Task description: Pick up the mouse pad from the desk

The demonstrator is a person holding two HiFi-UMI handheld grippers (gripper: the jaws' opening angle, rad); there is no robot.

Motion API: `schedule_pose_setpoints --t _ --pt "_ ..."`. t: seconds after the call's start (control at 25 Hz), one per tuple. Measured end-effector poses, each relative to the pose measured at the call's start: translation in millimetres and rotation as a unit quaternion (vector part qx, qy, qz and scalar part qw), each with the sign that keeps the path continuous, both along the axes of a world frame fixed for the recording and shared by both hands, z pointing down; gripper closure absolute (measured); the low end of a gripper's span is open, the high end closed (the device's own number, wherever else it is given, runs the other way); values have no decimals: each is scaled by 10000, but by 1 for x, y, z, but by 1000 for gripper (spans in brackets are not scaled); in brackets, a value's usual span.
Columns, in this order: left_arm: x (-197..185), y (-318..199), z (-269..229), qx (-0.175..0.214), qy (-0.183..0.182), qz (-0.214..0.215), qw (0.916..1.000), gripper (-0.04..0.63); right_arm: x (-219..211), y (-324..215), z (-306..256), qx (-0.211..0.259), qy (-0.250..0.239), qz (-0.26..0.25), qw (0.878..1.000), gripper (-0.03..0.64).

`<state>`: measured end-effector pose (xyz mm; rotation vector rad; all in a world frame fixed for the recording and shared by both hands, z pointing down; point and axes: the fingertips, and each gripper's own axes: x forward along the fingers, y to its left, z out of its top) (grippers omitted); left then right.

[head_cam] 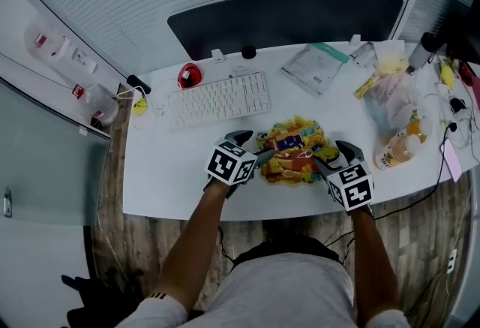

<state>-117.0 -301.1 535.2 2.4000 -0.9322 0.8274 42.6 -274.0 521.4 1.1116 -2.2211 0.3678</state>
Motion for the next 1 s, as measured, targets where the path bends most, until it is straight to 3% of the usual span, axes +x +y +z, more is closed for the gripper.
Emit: schedule_pose_setpoints --t 0.52,1.0 --pt "3 -13 30 -279 -239 -138 9992 229 15 -8 39 -598 182 398 9972 321" --pt "7 -13 35 135 -461 -476 9977 229 10 -5 41 -507 93 490 9975 325"
